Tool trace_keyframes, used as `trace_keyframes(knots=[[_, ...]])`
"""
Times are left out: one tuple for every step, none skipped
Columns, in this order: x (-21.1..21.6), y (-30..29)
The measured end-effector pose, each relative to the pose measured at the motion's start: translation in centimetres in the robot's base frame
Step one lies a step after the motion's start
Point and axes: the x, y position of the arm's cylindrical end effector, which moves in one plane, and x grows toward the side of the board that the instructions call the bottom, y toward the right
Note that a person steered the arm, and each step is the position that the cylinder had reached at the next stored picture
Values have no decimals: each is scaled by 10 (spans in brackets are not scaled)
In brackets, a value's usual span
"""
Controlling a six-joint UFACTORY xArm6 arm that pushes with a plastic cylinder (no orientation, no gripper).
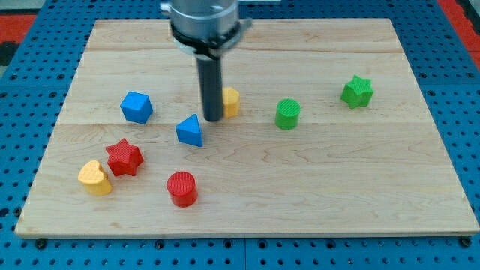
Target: Move the yellow hexagon to the right of the blue triangle
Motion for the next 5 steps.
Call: trace_keyframes(knots=[[-14, -34], [-75, -18], [-42, 49], [-24, 24], [-13, 24]])
